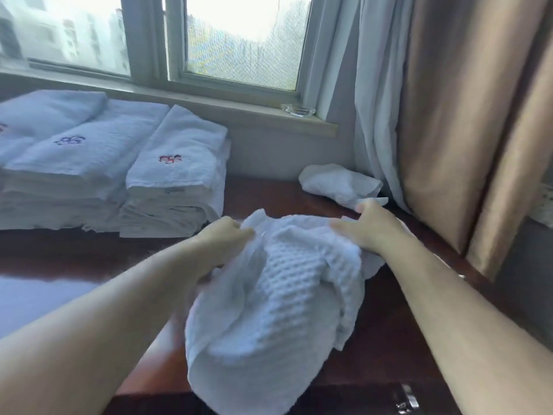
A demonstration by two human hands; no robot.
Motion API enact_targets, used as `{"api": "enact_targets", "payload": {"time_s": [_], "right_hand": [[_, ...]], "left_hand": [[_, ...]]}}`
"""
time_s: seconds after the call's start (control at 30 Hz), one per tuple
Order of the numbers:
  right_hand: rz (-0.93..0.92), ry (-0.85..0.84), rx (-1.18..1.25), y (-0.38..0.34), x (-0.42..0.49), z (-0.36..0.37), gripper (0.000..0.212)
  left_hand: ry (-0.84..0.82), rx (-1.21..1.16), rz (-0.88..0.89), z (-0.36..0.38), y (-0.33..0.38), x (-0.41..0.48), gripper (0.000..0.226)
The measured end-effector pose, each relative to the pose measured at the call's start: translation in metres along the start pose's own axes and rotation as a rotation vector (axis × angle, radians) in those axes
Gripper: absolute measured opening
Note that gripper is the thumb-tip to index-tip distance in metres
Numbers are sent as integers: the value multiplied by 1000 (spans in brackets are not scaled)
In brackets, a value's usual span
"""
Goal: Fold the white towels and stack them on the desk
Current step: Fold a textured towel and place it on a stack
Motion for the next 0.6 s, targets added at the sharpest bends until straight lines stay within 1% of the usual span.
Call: {"api": "enact_targets", "payload": {"time_s": [0.03, 0.07, 0.1, 0.13, 0.17, 0.2, 0.23, 0.27, 0.3, 0.33, 0.37, 0.4, 0.43, 0.47, 0.53, 0.57, 0.6], "right_hand": [[-49, 94, 137, 0, 0, -5, 74], [-75, 167, 294, 7, 3, -4, 74], [-74, 222, 401, 13, -2, 3, 77], [-49, 228, 470, 22, -2, 12, 80], [-20, 222, 498, 28, -5, 22, 83], [8, 192, 486, 37, -4, 34, 83], [33, 170, 455, 44, -5, 44, 80], [54, 165, 433, 49, -4, 52, 76], [65, 167, 423, 52, -5, 55, 69], [57, 194, 423, 53, -3, 55, 60], [49, 203, 430, 56, -3, 53, 51], [33, 178, 462, 57, 0, 53, 43], [27, 123, 510, 59, 1, 53, 38], [27, 26, 582, 61, 3, 54, 36], [62, -183, 639, 66, 3, 53, 31], [84, -240, 650, 68, 2, 47, 24], [118, -241, 656, 74, 5, 36, 20]], "left_hand": [[64, -25, 0, -3, -2, 0, 31], [152, -46, 19, -8, -5, -4, 41], [233, -26, 84, -13, -3, -14, 44], [295, 26, 203, -12, 4, -26, 41], [302, 50, 334, -6, 13, -40, 39], [234, 72, 425, 6, 20, -53, 49], [117, 88, 456, 24, 23, -62, 71], [-6, 124, 434, 43, 21, -67, 95], [-87, 208, 411, 60, 18, -70, 113], [-145, 318, 410, 73, 17, -72, 120], [-177, 422, 424, 83, 17, -74, 119], [-181, 474, 440, 85, 17, -72, 108], [-170, 481, 466, 83, 18, -68, 89], [-148, 450, 498, 77, 22, -64, 67], [-55, 383, 522, 58, 25, -54, 23], [31, 415, 499, 45, 22, -50, 11], [132, 484, 465, 29, 20, -46, 11]]}}
Point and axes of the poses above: each hand's wrist, its own x-axis towards the middle knuckle, its own z-axis out of the palm, y = z × x, the point moved 7 cm from there along x, towards the middle knuckle, and after that the axes turned 5 degrees about x, right-handed, at the moved point
